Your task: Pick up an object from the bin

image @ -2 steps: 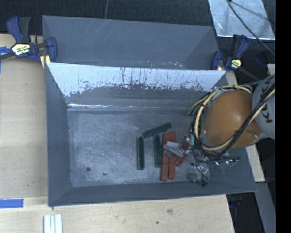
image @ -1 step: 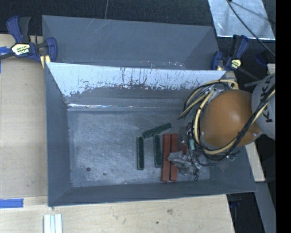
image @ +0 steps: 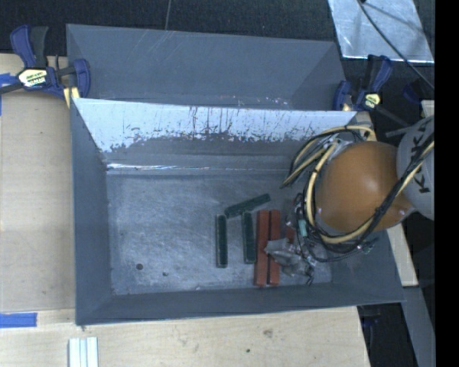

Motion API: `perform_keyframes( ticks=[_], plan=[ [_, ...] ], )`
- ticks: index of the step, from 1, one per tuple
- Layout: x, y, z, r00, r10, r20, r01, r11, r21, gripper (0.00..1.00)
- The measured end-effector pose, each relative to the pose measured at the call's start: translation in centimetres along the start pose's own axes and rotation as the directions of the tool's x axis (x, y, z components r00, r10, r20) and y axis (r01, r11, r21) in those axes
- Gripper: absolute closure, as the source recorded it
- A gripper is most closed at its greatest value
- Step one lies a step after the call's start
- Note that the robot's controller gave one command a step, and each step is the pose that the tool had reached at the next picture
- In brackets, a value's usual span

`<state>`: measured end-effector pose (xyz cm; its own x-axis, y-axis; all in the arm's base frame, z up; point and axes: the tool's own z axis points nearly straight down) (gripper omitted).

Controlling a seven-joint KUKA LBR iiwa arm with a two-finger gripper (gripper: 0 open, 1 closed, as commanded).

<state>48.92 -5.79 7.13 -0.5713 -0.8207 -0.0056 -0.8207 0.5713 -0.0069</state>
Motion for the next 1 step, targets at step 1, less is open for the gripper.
perform_keyframes(
  ticks=[1],
  plan=[
    [-0.02,-0.04,-3.32,1.000,0.003,-0.004,-0.003,1.000,-0.006,1.00]
  ],
)
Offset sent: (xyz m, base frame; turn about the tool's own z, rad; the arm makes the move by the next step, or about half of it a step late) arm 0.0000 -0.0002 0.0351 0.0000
